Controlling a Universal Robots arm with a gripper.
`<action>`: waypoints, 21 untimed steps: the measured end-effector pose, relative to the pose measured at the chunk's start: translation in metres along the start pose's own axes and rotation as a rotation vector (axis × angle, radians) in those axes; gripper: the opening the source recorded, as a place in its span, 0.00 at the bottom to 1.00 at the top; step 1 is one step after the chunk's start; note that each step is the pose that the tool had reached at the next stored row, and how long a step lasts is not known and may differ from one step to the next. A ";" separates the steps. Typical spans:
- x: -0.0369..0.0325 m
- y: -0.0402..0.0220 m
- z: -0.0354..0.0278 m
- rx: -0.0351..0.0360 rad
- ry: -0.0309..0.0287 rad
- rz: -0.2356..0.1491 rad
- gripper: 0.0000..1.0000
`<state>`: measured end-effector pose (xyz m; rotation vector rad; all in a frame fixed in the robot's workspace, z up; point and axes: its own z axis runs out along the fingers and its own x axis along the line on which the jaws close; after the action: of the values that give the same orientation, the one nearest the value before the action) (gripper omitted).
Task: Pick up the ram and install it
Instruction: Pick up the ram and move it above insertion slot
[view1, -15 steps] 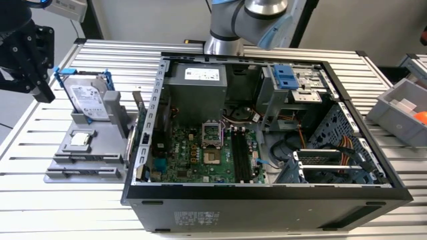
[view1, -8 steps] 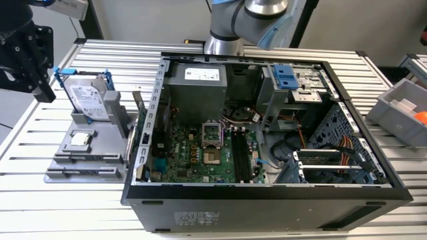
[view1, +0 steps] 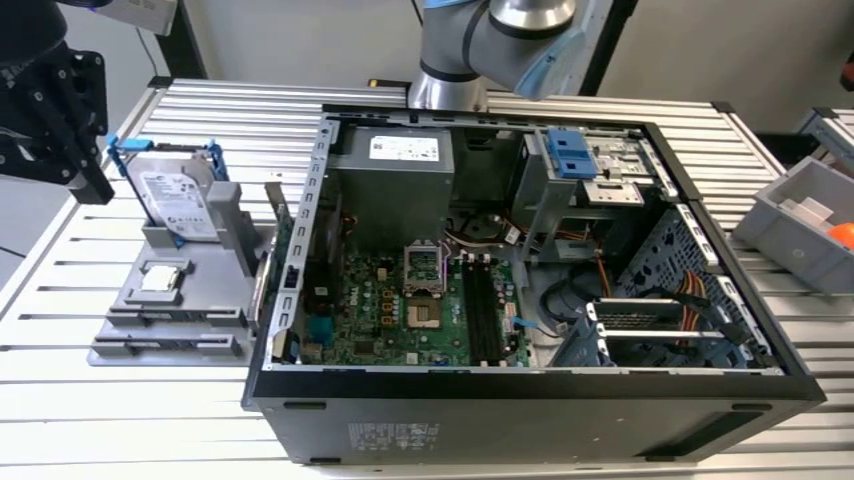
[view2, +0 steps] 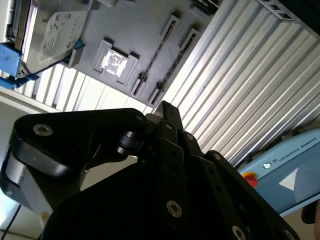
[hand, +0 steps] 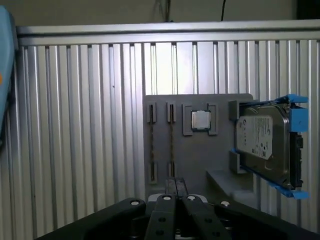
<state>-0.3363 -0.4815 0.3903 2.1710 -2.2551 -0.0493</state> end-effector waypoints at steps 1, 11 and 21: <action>-0.0001 0.0001 -0.0001 0.0009 0.0001 -0.002 0.00; -0.0011 0.0001 -0.0002 0.0022 0.0002 -0.004 0.00; -0.0060 0.0002 0.0000 0.0021 0.0006 -0.021 0.00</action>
<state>-0.3364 -0.4755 0.3904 2.1954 -2.2333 -0.0464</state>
